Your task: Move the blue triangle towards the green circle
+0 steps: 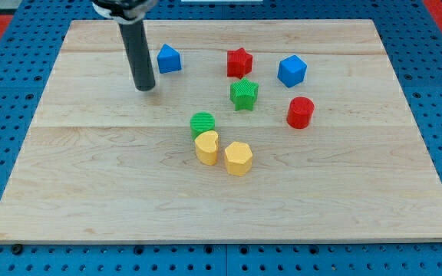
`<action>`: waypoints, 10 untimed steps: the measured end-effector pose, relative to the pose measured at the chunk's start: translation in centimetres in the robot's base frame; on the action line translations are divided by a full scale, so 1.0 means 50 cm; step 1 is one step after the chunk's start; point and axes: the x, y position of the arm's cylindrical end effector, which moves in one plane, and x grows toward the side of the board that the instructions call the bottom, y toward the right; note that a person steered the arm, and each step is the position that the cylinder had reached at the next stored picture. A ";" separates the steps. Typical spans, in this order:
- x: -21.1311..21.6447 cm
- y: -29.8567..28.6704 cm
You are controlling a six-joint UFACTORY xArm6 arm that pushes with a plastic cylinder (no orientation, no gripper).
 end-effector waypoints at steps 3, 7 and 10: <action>-0.141 0.082; -0.138 0.151; -0.063 0.157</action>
